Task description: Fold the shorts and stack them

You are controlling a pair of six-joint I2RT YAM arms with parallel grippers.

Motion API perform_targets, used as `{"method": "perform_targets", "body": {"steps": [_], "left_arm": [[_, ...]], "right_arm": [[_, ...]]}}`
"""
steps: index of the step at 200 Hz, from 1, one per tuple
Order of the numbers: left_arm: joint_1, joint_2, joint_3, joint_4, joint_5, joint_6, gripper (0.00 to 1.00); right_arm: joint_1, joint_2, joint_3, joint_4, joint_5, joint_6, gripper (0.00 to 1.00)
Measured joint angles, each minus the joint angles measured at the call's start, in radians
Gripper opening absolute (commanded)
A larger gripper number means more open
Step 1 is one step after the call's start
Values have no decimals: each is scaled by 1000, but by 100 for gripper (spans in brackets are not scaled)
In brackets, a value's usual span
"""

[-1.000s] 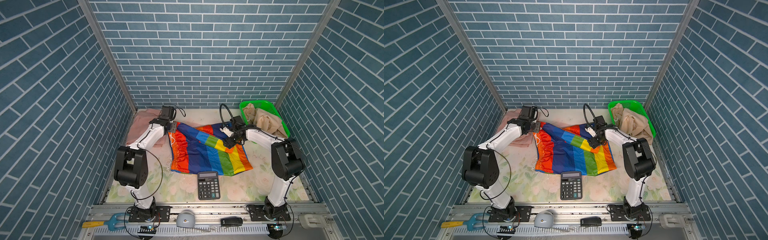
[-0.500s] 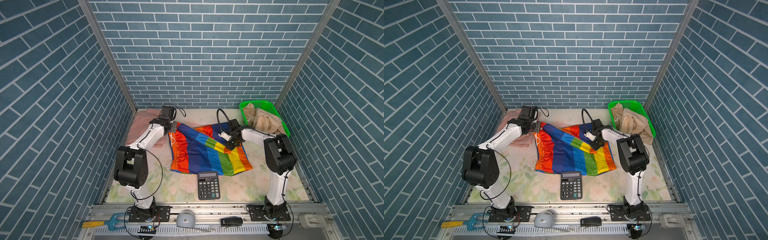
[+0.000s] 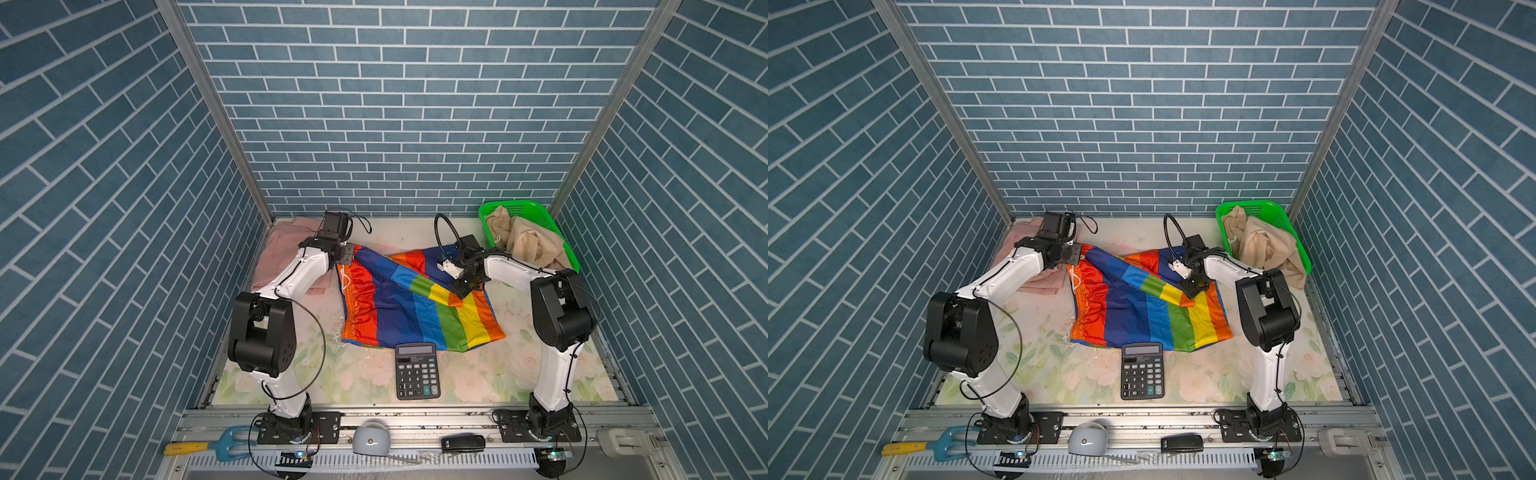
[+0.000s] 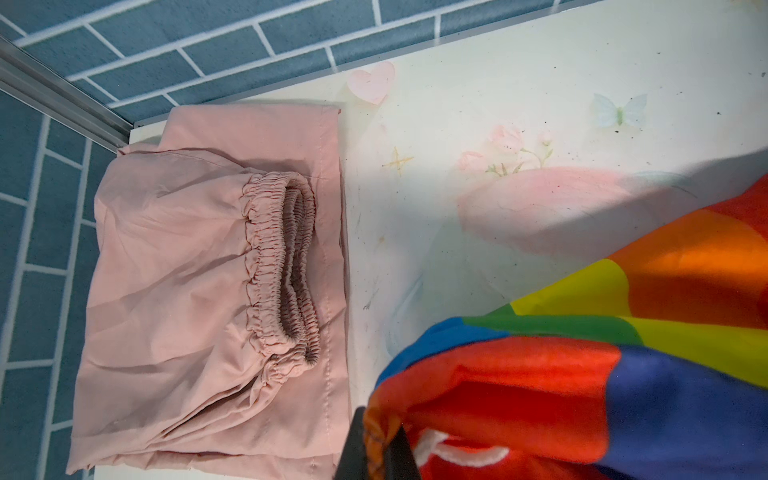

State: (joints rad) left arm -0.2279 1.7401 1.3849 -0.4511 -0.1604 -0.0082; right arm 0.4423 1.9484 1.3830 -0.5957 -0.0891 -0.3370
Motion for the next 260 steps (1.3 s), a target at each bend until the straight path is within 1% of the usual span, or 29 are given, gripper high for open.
{"method": "perform_targets", "body": {"steps": [22, 41, 54, 61, 66, 82, 111, 138, 158, 186, 212, 226, 238, 248, 260], "left_arm": [[0, 0, 0, 0, 0, -1, 0], [0, -2, 0, 0, 0, -3, 0], [0, -7, 0, 0, 0, -4, 0], [0, -11, 0, 1, 0, -6, 0], [0, -14, -1, 2, 1, -7, 0], [0, -24, -3, 6, 4, -10, 0], [0, -46, -16, 26, 6, -21, 0], [0, -61, -29, 35, 16, -30, 0], [0, -61, -29, 43, 23, -33, 0], [0, -68, -35, 46, 24, -34, 0], [0, -73, -37, 47, 27, -37, 0], [0, -73, -37, 47, 29, -39, 0], [0, -73, -37, 47, 31, -41, 0], [0, -74, -37, 47, 30, -41, 0], [0, -74, -37, 47, 29, -41, 0]], "right_arm": [[0, -56, 25, -16, 15, 2, 0], [0, -113, 41, -19, 34, 29, 0], [-4, -136, 53, -23, 52, 65, 23], [-6, -139, 60, -26, 57, 89, 32], [-8, -139, 62, -27, 58, 114, 36], [-13, -132, 61, -45, 51, 161, 43], [-34, -126, 1, -43, -20, 332, 51], [-55, -126, -114, 14, -103, 509, 51], [-72, -126, -168, 47, -144, 617, 51], [-113, -126, -230, 142, -192, 728, 51], [-157, -126, -294, 246, -261, 809, 51], [-166, -117, -299, 308, -299, 846, 44], [-164, -103, -303, 375, -334, 877, 36], [-161, -90, -307, 420, -356, 908, 26], [-161, -79, -307, 462, -379, 934, 18]]}}
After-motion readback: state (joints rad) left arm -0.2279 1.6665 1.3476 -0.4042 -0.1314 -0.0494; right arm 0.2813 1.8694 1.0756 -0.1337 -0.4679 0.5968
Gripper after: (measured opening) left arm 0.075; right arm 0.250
